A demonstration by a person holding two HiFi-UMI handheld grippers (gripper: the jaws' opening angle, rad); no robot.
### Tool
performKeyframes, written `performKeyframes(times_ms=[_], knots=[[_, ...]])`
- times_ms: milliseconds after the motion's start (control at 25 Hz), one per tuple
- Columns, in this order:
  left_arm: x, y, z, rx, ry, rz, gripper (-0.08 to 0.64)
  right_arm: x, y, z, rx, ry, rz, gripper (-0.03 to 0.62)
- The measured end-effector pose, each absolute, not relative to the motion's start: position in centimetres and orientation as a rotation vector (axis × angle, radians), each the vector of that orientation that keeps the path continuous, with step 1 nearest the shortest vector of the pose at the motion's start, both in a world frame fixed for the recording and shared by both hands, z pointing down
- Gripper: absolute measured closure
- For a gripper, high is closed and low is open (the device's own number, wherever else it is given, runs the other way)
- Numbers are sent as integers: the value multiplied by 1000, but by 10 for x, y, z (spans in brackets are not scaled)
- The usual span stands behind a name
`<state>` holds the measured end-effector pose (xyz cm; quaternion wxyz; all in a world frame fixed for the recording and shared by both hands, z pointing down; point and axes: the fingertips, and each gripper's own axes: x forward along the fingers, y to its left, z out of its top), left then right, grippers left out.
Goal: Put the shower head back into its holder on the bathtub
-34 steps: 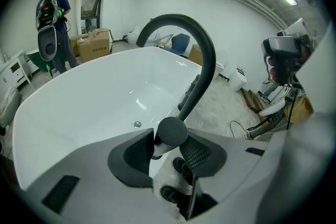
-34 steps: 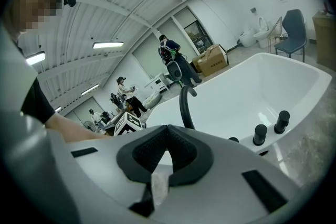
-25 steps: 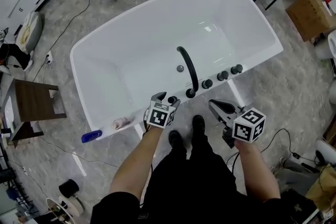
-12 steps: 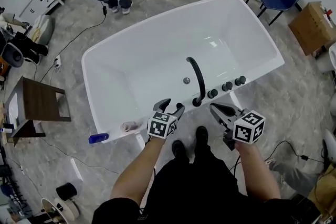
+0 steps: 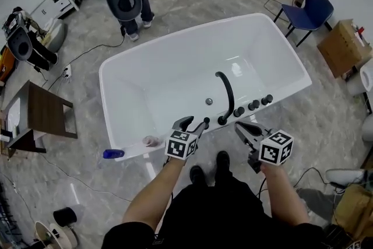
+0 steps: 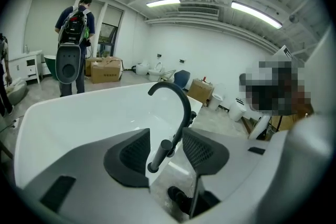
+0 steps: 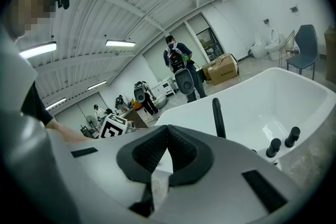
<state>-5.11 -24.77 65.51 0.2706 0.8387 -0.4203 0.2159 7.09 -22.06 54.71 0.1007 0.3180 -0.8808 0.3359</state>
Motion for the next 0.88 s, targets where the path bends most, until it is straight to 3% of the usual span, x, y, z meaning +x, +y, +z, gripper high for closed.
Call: performKeyframes(times_ms=[880], knots=[[-83,-256,510,2364,-1432,382,501,82,-236,465,928,-2779,745,575]])
